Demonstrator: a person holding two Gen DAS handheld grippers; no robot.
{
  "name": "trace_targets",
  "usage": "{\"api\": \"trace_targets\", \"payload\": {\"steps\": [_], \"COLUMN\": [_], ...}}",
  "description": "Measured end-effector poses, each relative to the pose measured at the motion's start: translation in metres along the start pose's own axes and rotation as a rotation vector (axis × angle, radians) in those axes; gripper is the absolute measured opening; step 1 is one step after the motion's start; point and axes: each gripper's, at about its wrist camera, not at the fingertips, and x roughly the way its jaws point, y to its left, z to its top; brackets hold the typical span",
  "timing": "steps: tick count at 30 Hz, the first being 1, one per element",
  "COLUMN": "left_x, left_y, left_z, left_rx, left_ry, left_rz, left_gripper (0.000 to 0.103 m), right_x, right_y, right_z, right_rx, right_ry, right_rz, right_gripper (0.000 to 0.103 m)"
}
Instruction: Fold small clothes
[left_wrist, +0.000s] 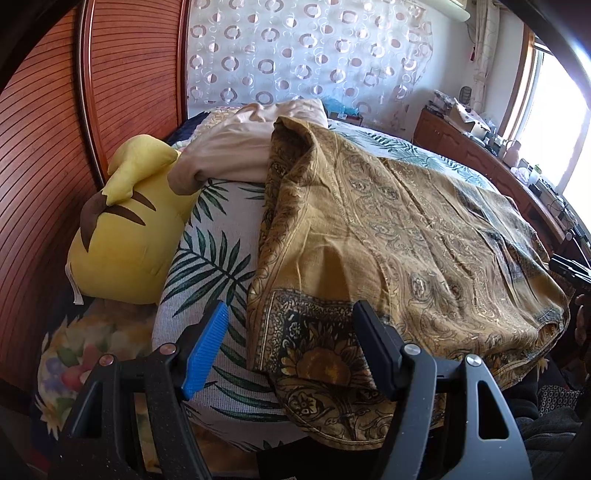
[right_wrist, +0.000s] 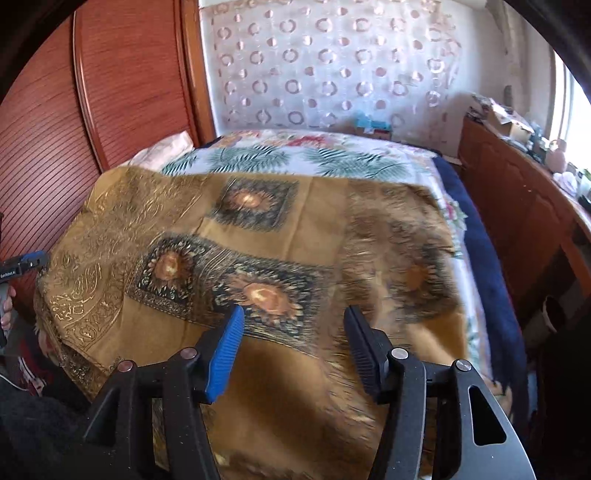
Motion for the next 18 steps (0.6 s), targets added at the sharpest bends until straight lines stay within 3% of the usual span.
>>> {"api": "trace_targets", "payload": {"steps": [10,18], "left_x": [0.012,0.013], "left_y": [0.000,0.002], "left_z": [-0.006,-0.008], "left_rx": [0.012,-0.009], "left_ry": [0.036,0.028], "left_rz": [0.003,-0.019], "left_gripper": [0.071,0.071], "right_x": [0.055,0.065], "right_y": [0.019,0.024], "right_z": [-0.001,-0.015], "right_rx": [-0.056,-0.047], "right_ry": [0.087,-0.034], "right_rz": [-0.020,-0.054], "right_gripper": [0.066,0.071]}}
